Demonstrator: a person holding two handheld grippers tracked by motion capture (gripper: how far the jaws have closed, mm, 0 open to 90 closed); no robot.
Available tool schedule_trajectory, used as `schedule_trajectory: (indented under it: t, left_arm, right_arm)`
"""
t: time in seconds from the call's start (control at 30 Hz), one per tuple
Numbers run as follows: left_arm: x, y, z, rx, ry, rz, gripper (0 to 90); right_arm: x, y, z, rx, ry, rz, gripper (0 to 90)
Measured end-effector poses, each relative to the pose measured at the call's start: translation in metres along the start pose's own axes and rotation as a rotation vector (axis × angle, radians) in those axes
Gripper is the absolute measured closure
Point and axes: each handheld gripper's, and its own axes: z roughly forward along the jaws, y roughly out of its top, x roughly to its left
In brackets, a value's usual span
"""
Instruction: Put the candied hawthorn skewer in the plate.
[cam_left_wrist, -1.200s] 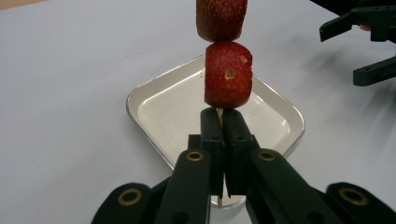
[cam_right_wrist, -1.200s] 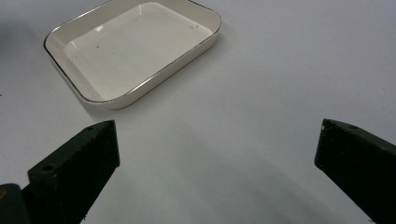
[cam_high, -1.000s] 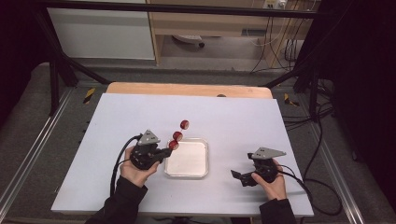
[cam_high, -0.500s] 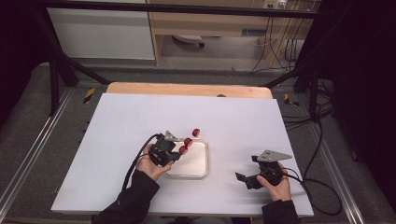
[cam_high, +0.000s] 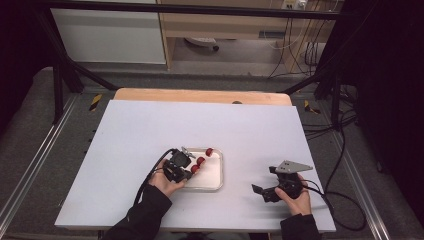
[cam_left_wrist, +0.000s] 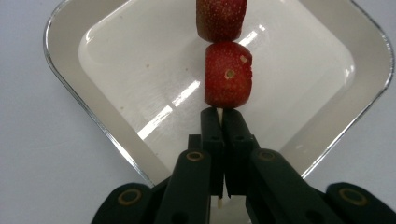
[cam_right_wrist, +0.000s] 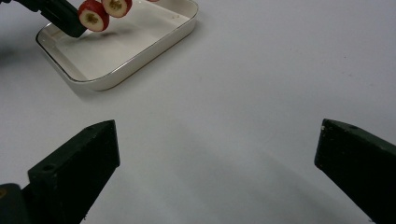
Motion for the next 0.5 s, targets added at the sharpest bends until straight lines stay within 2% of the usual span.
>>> schedule_trajectory:
  t: [0.27, 0.5]
  left_arm:
    - [-0.0006, -0.0004, 0.0008, -0.006, 0.008, -0.011, 87.7]
    - [0.0006, -0.0029, 0.0006, -0.028, -0.002, -0.009, 86.3]
  right_arm:
    - [0.0001, 0.0004, -0.0005, -0.005, 0.0, 0.005, 0.6]
    - [0.0003, 0.0, 0.0001, -0.003, -0.002, 0.002, 0.6]
